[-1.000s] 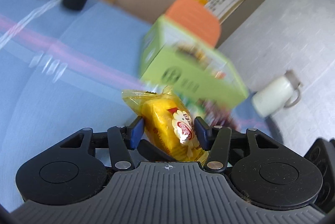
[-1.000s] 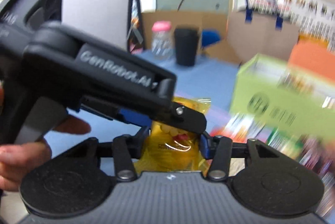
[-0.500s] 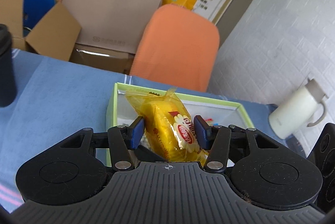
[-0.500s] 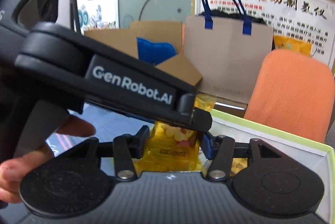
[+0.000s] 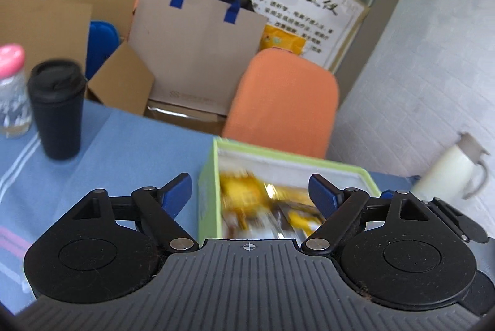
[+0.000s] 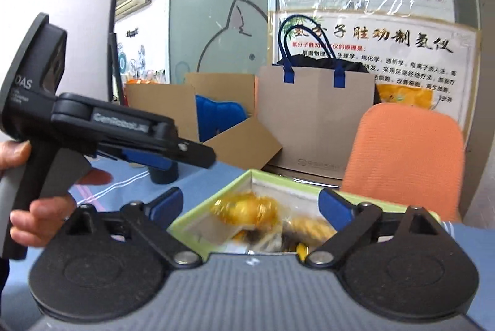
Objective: Organize snacks
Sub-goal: 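Carry the yellow bag with the left gripper into the green box and release, then move the left gripper to the green pea snack bag and close on it, then carry the green pea bag with the left gripper into the box and release, then move the left gripper to the red broad-bean bag and close on it, then carry the red broad-bean bag with the left gripper into the box and release, then move the left gripper to the green-wrapped snack and close on it, then carry the green-wrapped snack with the left gripper into the box and release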
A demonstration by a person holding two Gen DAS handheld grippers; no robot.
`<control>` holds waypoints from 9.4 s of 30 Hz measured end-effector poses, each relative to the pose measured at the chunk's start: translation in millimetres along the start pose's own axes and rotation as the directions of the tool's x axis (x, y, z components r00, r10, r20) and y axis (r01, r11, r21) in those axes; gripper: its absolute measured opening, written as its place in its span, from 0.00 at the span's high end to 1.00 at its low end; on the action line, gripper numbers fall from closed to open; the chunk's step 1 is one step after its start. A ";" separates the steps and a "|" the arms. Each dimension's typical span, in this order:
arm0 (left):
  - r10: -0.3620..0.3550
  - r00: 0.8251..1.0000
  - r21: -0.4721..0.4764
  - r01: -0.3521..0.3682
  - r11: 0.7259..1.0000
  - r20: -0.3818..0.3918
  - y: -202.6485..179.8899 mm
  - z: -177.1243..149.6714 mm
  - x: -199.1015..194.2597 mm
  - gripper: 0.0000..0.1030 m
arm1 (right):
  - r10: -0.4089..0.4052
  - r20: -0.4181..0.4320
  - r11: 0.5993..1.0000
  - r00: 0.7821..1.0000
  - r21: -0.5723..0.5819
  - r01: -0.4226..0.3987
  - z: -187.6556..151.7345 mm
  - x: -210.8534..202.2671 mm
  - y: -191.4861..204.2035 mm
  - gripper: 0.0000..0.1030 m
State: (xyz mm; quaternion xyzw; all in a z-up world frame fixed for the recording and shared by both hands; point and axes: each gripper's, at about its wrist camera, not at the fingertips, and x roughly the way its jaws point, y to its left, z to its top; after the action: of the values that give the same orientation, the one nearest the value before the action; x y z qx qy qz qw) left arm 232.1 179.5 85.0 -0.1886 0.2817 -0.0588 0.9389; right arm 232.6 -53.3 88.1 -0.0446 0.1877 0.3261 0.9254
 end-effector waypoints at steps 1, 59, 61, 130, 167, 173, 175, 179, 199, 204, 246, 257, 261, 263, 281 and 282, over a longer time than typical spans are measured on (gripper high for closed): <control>-0.008 1.000 -0.013 0.008 1.000 0.000 0.7 -10.1 -9.4 0.31 | -0.002 -0.005 1.000 1.000 0.006 0.002 -7.4 -12.4 3.3 0.10; -0.224 0.869 -0.044 0.228 0.973 -0.441 -121.0 -160.1 28.1 0.42 | -0.098 -0.261 0.972 0.960 0.181 0.149 -148.1 -114.7 26.6 0.31; -0.224 0.866 -0.039 0.231 0.972 -0.447 -120.3 -164.0 27.8 0.47 | -0.088 -0.266 0.973 0.960 0.184 0.140 -150.7 -110.7 25.2 0.39; 0.052 0.995 -0.044 -0.056 0.997 -0.086 -19.4 -114.0 -57.6 0.27 | 0.028 -0.113 0.997 0.993 0.071 -0.020 -100.9 -85.5 32.9 0.12; -0.220 0.957 -0.045 0.215 0.976 -0.192 -72.9 -10.1 27.7 0.84 | -0.047 -0.077 0.994 0.996 -0.104 0.039 -19.1 -19.9 24.4 0.25; -0.209 0.940 0.021 0.223 0.975 -0.271 -126.3 19.3 113.0 0.84 | -0.120 -0.136 0.992 0.983 -0.041 0.115 3.7 18.3 -63.3 0.25; -0.202 0.932 0.024 0.220 0.975 -0.302 -133.7 17.1 140.7 0.84 | -0.140 -0.173 0.990 0.975 -0.030 0.137 -0.6 32.1 -84.5 0.25; -0.176 0.929 0.028 0.196 0.980 -0.325 -134.7 13.5 173.6 0.73 | -0.164 -0.193 0.986 0.967 -0.002 0.167 -14.1 47.2 -110.2 0.16; -0.161 0.976 0.016 0.165 0.986 -0.148 -81.4 -95.1 -15.0 0.28 | -0.142 -0.148 0.963 0.979 0.210 0.172 -107.0 -95.0 -47.5 0.10; -0.118 0.962 -0.037 0.112 0.993 -0.246 -62.8 -137.0 -19.6 0.39 | -0.099 -0.225 0.964 0.969 0.222 0.150 -135.3 -108.8 -5.2 0.10; -0.151 0.918 -0.011 0.158 0.987 -0.366 -74.1 -166.2 5.7 0.66 | -0.032 -0.302 0.998 0.953 0.033 0.044 -132.0 -62.7 46.4 0.44; -0.219 0.950 -0.038 0.216 0.976 -0.224 -92.8 -107.4 0.9 0.80 | -0.086 -0.179 0.996 0.980 -0.026 0.083 -84.9 -75.3 37.4 0.48; -0.220 0.965 0.021 0.225 0.974 -0.140 -113.0 -51.4 19.8 0.79 | -0.135 -0.091 0.987 0.987 -0.097 0.126 -37.7 -54.7 14.8 0.47; -0.202 0.973 0.046 0.208 0.977 -0.112 -119.6 -28.3 33.3 0.79 | -0.148 -0.063 0.983 0.987 -0.115 0.140 -17.0 -38.1 2.1 0.46; -0.183 0.980 -0.040 0.180 0.983 -0.074 -75.0 -60.9 18.4 0.35 | -0.188 -0.090 0.982 0.978 -0.007 0.188 -52.4 -64.7 -53.9 0.11; -0.189 0.977 -0.060 0.184 0.981 -0.096 -73.2 -70.6 18.4 0.35 | -0.175 -0.124 0.984 0.977 0.011 0.178 -63.0 -66.4 -55.7 0.11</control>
State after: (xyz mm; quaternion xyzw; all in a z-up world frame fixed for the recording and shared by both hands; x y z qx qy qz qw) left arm 208.2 85.3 49.7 -0.2347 0.3113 -0.1491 0.9087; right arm 199.6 -148.8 52.6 -0.0707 0.2432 0.2372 0.9379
